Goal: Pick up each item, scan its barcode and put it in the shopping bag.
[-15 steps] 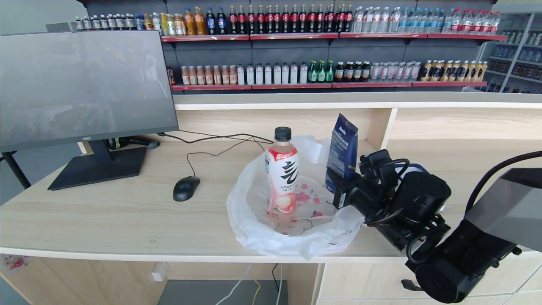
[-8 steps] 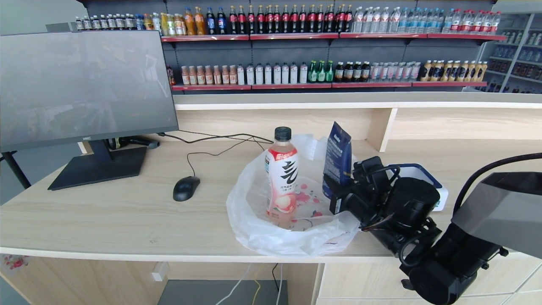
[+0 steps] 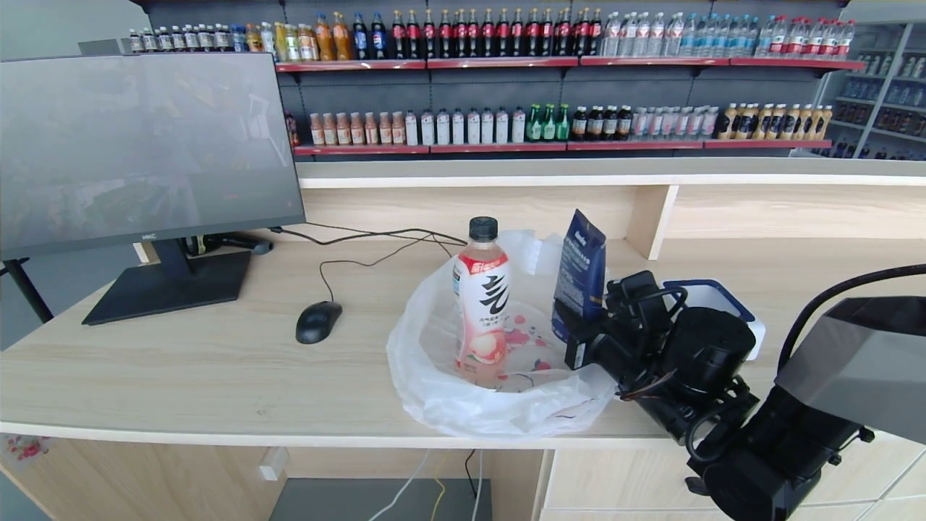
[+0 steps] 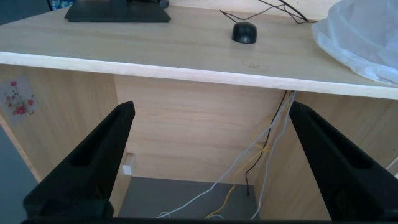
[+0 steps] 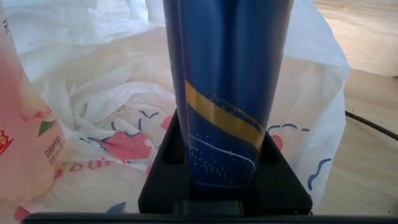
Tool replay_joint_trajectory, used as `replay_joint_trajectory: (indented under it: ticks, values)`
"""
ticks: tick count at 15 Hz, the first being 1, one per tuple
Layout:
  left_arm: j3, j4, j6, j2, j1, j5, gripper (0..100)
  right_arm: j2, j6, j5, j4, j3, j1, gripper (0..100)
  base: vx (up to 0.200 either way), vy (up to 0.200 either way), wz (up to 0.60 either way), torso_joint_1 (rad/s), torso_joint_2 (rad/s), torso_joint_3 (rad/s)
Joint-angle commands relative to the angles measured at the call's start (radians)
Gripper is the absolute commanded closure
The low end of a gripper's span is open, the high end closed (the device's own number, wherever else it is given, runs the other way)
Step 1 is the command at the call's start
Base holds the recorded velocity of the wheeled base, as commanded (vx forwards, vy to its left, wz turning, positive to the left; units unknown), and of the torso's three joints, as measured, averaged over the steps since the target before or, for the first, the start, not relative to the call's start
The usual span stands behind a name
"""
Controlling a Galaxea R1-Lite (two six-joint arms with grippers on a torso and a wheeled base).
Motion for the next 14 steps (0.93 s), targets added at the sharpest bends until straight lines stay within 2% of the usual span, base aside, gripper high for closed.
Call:
replay_joint_trajectory:
  ticks: [1, 3, 4, 14]
  values:
    - [0.000, 0.000, -0.001, 0.000, 0.000, 0.000, 0, 0.005, -0.001, 0.001, 0.005, -0.005, 0.001, 100, 0.000, 0.000, 0.00, 0.000, 0.00, 0.000]
    - [0.000, 0.000, 0.000, 0.000, 0.000, 0.000, 0, 0.005, 0.000, 0.001, 0.005, -0.006, 0.000, 100, 0.000, 0.000, 0.00, 0.000, 0.00, 0.000]
    - [0.000, 0.000, 0.000, 0.000, 0.000, 0.000, 0, 0.005, -0.001, 0.001, 0.005, -0.006, 0.000, 0, 0.000, 0.000, 0.00, 0.000, 0.00, 0.000]
    - [0.000, 0.000, -0.001, 0.000, 0.000, 0.000, 0, -0.050, -0.001, 0.001, 0.005, -0.015, 0.000, 0, 0.000, 0.000, 0.00, 0.000, 0.00, 0.000]
